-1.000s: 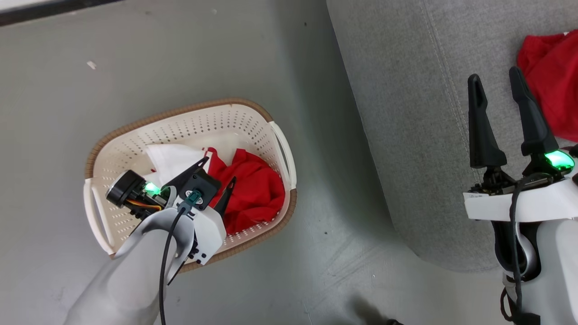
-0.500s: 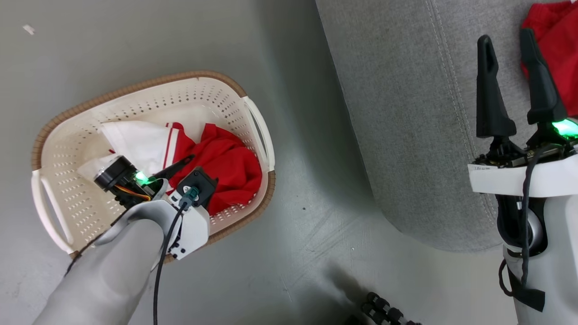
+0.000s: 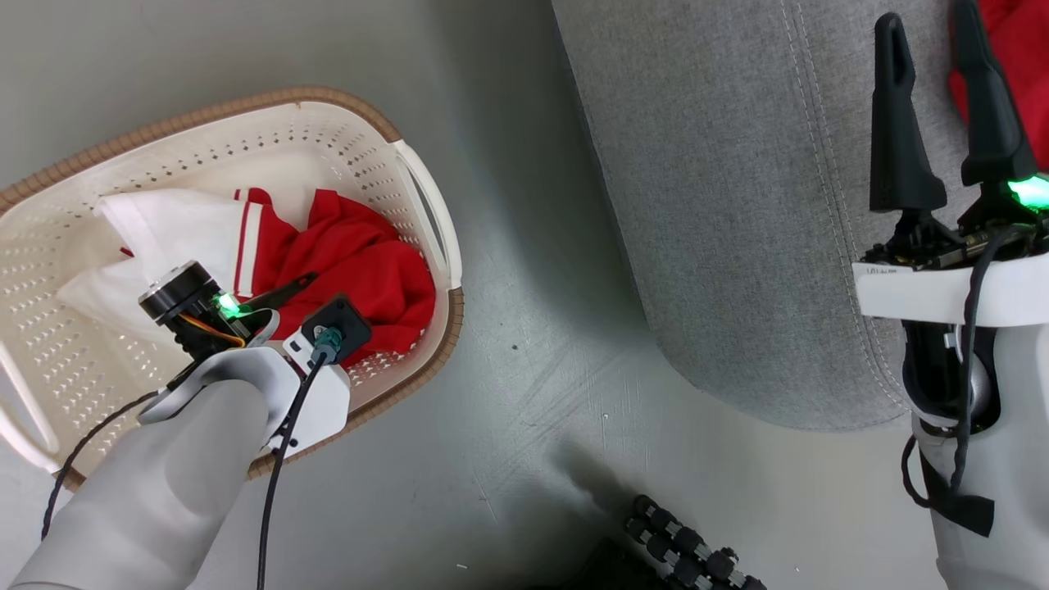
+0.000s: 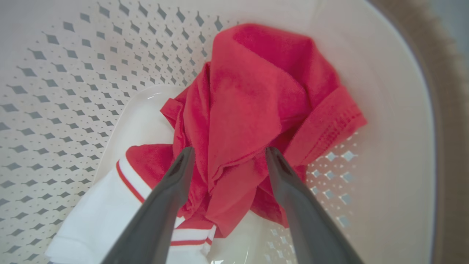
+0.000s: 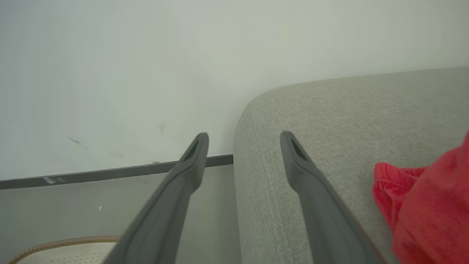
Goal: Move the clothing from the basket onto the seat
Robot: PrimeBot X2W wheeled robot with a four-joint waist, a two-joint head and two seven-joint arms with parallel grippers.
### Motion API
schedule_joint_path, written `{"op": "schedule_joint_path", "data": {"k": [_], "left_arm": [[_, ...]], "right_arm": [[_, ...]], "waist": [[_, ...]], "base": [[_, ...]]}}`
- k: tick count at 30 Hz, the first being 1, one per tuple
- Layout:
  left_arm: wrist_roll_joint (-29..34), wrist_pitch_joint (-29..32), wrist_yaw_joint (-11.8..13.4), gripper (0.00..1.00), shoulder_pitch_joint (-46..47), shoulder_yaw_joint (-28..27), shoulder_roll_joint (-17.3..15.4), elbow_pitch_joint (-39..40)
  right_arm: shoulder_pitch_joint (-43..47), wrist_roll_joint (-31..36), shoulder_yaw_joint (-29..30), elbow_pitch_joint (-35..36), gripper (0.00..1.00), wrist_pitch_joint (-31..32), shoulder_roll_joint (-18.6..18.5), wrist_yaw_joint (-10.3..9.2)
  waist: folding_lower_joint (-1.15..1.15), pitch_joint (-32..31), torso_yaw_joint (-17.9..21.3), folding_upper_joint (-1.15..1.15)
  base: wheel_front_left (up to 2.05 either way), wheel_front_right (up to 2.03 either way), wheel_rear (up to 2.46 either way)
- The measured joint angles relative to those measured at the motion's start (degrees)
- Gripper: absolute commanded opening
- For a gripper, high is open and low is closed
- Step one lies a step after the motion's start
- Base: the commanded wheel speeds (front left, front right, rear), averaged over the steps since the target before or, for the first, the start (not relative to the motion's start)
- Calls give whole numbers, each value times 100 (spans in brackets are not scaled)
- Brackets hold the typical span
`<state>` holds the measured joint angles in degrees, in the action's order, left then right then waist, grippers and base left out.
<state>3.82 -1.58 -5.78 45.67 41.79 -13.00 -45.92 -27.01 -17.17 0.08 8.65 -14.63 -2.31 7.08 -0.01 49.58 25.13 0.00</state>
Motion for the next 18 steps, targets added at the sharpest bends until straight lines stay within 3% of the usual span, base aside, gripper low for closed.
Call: {"op": "schedule_joint_path", "data": {"k": [10,11,14,18], "left_arm": [[62,1,-42,100,265,75,-30,-314],[60,0,-42,56,292,67,-27,-334],[38,-30,-42,0,364,30,-18,-342],[-46,-192,-40,0,436,-103,-10,-346]], "right_arm": [[-176,-103,-12,-2,100,0,1,0],[-177,-103,-11,-4,100,0,1,0],[-244,-145,-13,-23,100,0,1,0],[-423,-211,-97,-47,100,0,2,0]], "waist": [[0,299,141,0],[0,323,151,0],[0,384,174,0],[0,439,210,0]], "base": [[0,0,0],[0,0,0],[0,0,0],[0,0,0]]}}
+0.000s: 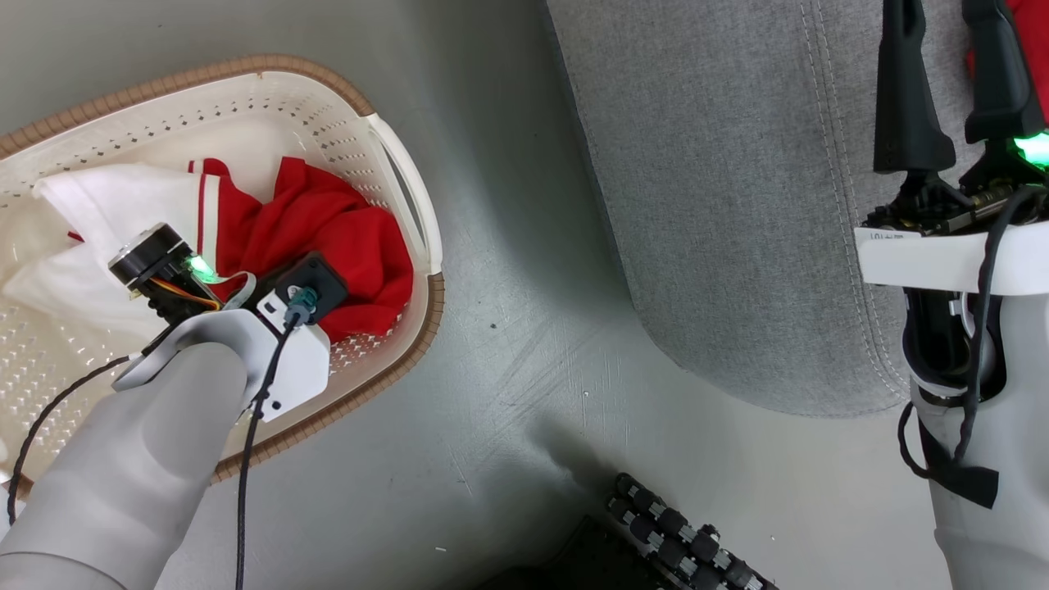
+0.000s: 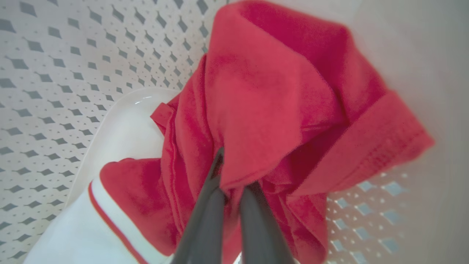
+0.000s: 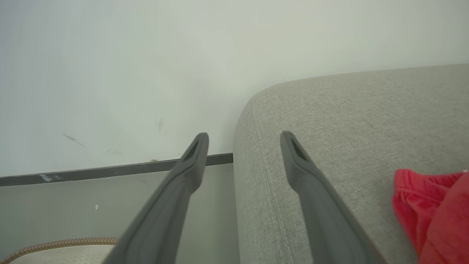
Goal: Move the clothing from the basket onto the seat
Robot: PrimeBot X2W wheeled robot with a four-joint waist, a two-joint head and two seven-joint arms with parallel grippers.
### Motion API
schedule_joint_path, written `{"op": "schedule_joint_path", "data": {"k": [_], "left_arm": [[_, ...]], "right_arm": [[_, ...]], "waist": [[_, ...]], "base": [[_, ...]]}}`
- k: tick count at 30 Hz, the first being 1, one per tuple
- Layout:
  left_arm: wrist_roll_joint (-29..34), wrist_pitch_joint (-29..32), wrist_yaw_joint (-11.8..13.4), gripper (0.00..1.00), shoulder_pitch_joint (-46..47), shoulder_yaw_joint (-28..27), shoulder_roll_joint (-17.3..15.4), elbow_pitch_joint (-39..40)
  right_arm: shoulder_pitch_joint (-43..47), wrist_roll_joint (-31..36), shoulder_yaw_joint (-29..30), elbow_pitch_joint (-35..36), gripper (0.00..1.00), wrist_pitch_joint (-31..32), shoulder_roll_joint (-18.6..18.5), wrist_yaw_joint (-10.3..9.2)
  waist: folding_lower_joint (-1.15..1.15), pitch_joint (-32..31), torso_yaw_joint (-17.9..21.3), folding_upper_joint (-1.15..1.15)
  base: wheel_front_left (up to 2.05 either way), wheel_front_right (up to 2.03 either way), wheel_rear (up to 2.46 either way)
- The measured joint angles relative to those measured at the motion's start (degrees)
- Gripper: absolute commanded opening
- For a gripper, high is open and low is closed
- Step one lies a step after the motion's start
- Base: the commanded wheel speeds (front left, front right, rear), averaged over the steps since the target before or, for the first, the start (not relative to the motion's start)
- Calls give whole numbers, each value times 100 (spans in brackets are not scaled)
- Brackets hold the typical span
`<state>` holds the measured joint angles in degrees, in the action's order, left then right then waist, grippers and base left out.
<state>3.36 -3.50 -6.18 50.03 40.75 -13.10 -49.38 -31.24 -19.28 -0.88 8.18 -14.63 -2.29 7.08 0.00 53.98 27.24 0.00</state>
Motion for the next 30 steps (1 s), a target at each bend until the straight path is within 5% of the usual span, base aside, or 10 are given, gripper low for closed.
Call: {"op": "schedule_joint_path", "data": {"k": [15,30], "left_arm": [[-854,-829,372,0,-19,-931,122,333],[-1302,-1046,820,0,-383,-1518,64,1211]], "right_arm": [[-81,52,70,-198,100,0,1,0],[-87,321,70,-458,100,0,0,0]], "waist": [[0,-207,-111,0],[0,-730,-401,0]], "base": [[0,0,0],[0,0,0]]}}
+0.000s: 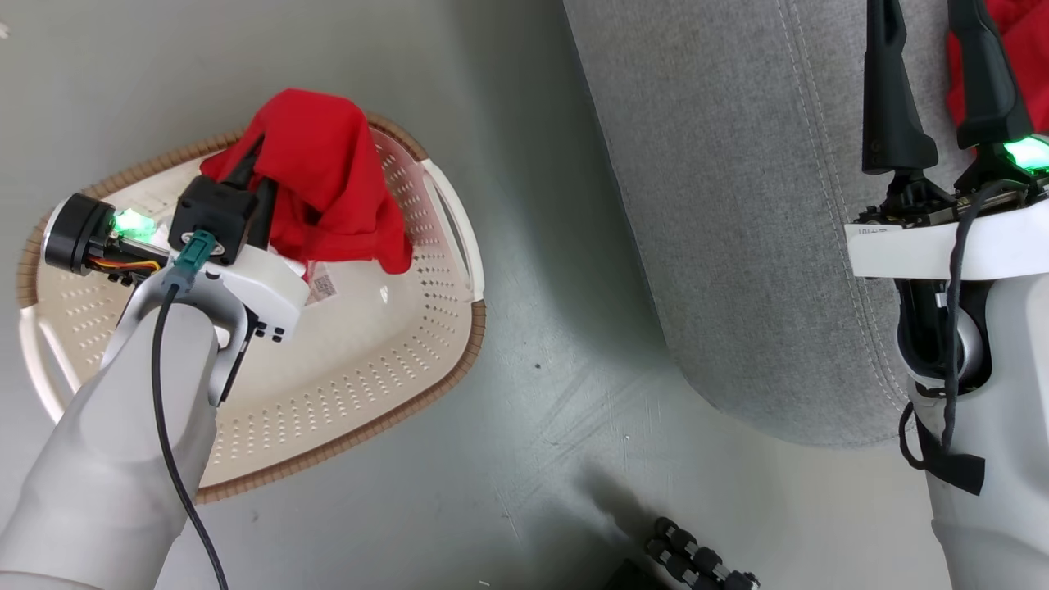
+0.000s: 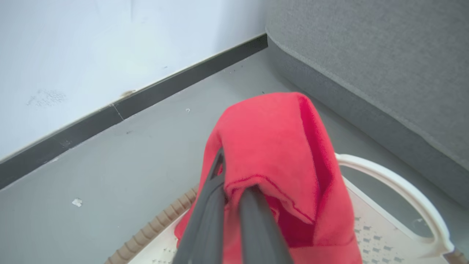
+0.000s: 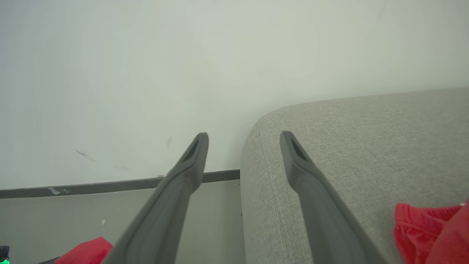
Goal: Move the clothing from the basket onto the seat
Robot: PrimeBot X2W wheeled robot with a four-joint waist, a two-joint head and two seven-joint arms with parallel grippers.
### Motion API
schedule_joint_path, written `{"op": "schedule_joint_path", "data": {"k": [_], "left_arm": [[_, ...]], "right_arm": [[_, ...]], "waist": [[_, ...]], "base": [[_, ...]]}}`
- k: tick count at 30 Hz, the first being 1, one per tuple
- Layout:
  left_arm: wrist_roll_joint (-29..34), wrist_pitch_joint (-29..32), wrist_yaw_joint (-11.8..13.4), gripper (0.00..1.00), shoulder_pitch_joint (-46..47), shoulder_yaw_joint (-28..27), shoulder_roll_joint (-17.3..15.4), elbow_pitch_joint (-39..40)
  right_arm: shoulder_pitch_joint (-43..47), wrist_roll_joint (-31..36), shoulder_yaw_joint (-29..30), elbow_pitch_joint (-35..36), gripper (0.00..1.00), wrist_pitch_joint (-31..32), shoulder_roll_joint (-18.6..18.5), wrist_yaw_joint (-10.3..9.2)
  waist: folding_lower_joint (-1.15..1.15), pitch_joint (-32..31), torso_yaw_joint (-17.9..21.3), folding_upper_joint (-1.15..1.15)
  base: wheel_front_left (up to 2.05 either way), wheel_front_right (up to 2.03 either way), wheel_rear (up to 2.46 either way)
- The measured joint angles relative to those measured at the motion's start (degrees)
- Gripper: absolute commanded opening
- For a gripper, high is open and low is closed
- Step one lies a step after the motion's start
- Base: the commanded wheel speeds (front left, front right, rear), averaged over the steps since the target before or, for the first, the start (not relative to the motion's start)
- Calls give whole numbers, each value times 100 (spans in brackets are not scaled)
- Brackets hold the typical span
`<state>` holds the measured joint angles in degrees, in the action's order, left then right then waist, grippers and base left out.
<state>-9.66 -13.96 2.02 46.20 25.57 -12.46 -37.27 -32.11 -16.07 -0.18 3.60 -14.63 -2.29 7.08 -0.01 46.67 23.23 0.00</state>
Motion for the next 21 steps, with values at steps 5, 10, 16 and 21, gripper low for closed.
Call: {"op": "schedule_joint_path", "data": {"k": [5,10,16,21], "left_arm": [[-93,-25,121,0,-131,-138,-15,411],[-458,-26,147,0,-270,-415,53,965],[-547,-33,101,0,-358,-502,33,1511],[-709,-49,78,0,-576,-627,-32,1840]], "right_arm": [[0,164,2,-75,100,0,-1,0],[10,360,-45,-243,100,0,-3,0],[23,647,-113,-419,100,0,-7,0],[57,772,-177,-505,100,0,-41,0]], "waist": [[0,-232,-114,0],[0,-550,-268,0],[0,-905,-440,0],[0,-1231,-598,0]], "base": [[0,0,0],[0,0,0],[0,0,0],[0,0,0]]}}
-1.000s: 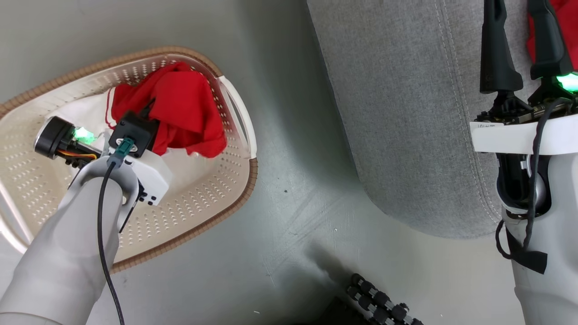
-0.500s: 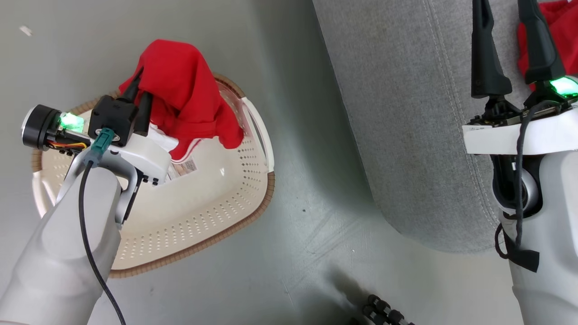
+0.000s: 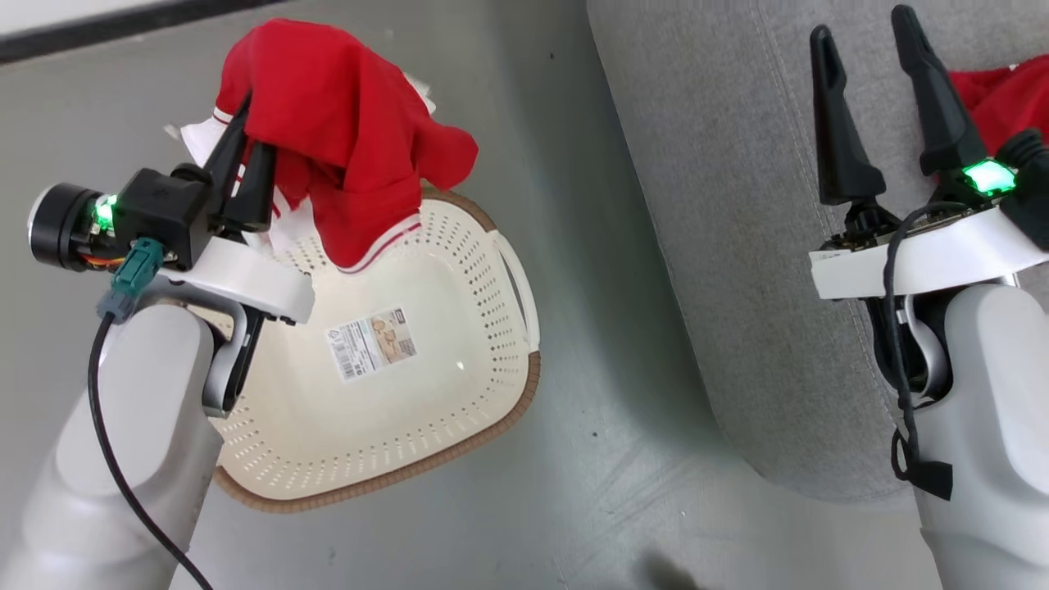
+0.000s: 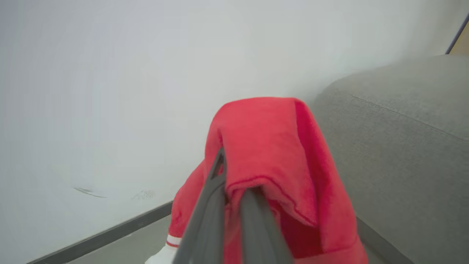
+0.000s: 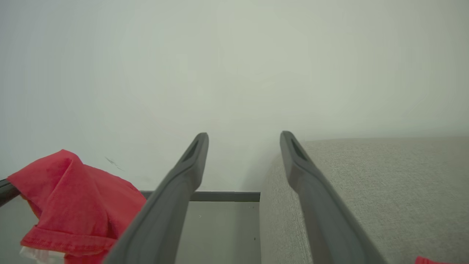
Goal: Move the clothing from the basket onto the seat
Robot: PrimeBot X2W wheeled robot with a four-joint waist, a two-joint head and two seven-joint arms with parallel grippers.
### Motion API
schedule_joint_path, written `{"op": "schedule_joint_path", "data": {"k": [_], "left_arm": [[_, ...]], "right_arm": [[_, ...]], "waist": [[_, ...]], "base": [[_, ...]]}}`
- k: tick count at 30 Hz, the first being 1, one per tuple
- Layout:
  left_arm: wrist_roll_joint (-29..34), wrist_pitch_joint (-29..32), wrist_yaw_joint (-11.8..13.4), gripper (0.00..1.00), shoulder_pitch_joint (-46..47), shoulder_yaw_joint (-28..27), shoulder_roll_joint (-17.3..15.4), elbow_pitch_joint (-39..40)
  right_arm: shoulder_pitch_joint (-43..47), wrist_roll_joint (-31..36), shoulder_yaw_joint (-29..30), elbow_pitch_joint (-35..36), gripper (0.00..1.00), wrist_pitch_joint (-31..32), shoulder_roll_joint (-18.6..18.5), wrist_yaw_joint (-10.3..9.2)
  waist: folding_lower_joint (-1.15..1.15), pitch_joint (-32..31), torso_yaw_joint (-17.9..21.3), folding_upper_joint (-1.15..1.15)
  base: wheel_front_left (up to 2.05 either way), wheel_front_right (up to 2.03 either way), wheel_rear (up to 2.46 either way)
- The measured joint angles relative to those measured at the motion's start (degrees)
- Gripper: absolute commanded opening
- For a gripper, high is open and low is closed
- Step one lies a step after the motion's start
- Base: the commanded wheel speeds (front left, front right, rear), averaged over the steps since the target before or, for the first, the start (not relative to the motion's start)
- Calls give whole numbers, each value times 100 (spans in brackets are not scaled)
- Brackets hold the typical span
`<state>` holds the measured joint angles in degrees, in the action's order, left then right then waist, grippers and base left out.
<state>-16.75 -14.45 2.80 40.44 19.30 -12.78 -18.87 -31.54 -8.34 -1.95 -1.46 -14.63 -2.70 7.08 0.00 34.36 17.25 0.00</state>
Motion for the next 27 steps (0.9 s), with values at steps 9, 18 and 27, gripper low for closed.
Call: {"op": "schedule_joint_path", "data": {"k": [9,18,27], "left_arm": [[-87,15,-76,0,-338,-57,-253,269],[-88,327,-214,0,-612,30,-438,570],[-198,662,-408,0,-786,272,-412,1002]], "right_arm": [[326,92,-267,-281,100,0,-189,0],[720,194,-743,-649,100,0,-461,0],[911,244,-1410,-873,100,0,-746,0]], "waist": [[0,-647,-301,0],[0,-1329,-595,0],[0,-1977,-866,0]], "base": [[0,0,0],[0,0,0],[0,0,0]]}}
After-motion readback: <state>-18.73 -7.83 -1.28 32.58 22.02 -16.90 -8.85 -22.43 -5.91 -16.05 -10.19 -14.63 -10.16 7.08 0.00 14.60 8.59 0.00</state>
